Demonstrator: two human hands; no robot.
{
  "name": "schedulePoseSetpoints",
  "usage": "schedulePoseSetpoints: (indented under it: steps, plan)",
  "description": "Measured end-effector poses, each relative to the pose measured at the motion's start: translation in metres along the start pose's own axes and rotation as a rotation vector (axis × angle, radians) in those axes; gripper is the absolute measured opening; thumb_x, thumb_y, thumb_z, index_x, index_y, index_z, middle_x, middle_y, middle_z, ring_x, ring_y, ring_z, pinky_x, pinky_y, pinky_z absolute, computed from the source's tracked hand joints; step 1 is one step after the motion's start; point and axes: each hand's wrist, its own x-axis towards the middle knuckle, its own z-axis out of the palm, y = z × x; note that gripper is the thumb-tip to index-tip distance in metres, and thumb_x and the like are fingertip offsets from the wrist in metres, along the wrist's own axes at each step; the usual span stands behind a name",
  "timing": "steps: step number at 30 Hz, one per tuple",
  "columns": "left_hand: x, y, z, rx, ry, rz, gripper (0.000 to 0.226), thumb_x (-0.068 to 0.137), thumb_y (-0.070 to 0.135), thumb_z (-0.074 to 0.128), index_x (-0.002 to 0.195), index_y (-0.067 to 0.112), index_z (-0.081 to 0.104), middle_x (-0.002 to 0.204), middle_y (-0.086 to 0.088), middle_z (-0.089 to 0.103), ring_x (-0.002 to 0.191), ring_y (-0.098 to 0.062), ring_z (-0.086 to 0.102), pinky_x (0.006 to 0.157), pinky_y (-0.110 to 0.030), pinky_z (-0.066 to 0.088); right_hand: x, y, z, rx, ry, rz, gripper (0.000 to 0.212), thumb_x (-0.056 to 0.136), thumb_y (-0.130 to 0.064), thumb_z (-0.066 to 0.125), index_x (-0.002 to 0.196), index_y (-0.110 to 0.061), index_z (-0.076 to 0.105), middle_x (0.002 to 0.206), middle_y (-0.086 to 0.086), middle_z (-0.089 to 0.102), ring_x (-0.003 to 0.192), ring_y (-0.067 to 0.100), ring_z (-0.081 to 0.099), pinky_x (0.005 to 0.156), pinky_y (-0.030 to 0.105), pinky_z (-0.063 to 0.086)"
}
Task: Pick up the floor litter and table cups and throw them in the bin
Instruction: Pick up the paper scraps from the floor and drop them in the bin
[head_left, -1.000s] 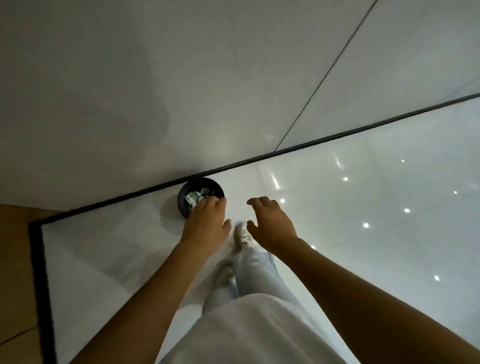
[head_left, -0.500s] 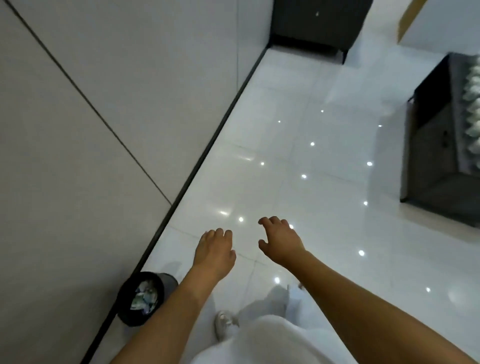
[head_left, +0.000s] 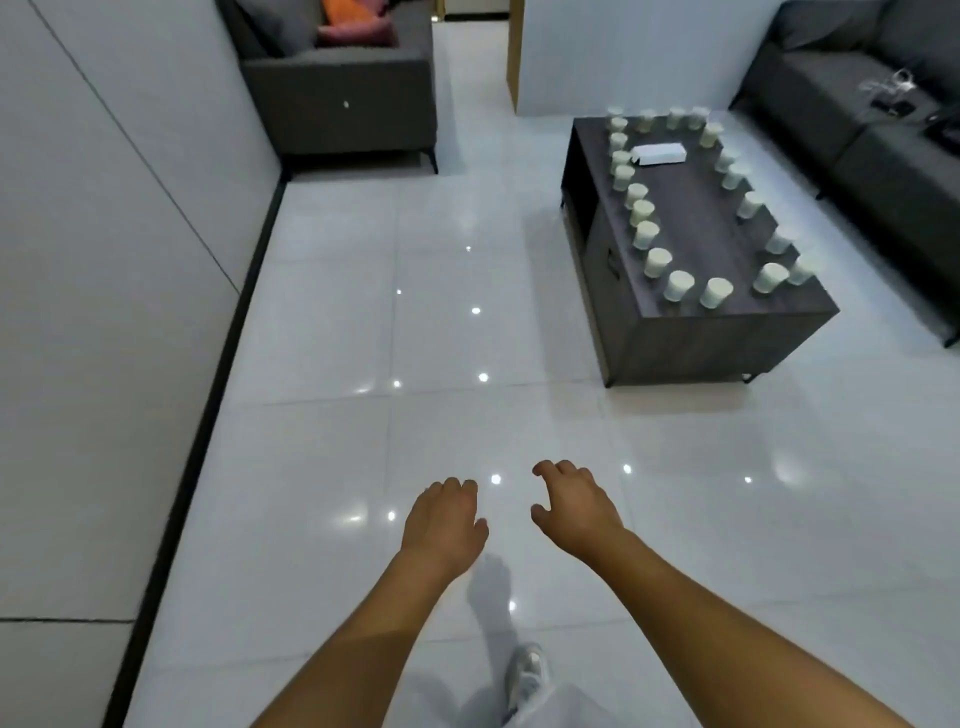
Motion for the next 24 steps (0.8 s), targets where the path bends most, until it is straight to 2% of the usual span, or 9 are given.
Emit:
schedulePoseSetpoints:
  steps: [10, 15, 24]
  plan:
    - [0.163, 0.093, -0.044, 0.056, -0.046, 0.172, 0.045, 0.095, 0.035, 0.045, 0.135, 0.016, 0.043, 0.129, -0.003, 0.052, 0.117, -0.022, 0.049, 0.092, -0.029, 0.040, 0.092, 0.115, -0.076, 0.147, 0.047, 0.223, 0.052, 0.092, -0.028, 0.052, 0.141, -0.022, 0.036, 0.136, 0.003, 0.045, 0.123, 0.025, 0.042, 0.093, 0.035, 0.044]
    - [0.280, 0.112, -0.080, 0.114, -0.055, 0.241, 0.043, 0.095, 0.034, 0.046, 0.132, 0.014, 0.044, 0.126, -0.004, 0.052, 0.116, -0.022, 0.048, 0.093, -0.030, 0.041, 0.187, 0.145, -0.126, 0.188, 0.098, 0.293, 0.052, 0.091, -0.028, 0.054, 0.140, -0.022, 0.037, 0.136, 0.004, 0.046, 0.123, 0.025, 0.043, 0.094, 0.036, 0.045]
    - [0.469, 0.148, -0.194, 0.115, 0.007, 0.338, 0.045, 0.095, 0.035, 0.046, 0.134, 0.013, 0.042, 0.124, -0.005, 0.052, 0.116, -0.022, 0.048, 0.088, -0.031, 0.044, 0.345, 0.171, -0.246, 0.240, 0.188, 0.362, 0.052, 0.090, -0.028, 0.056, 0.139, -0.022, 0.039, 0.135, 0.004, 0.048, 0.121, 0.026, 0.046, 0.096, 0.036, 0.046]
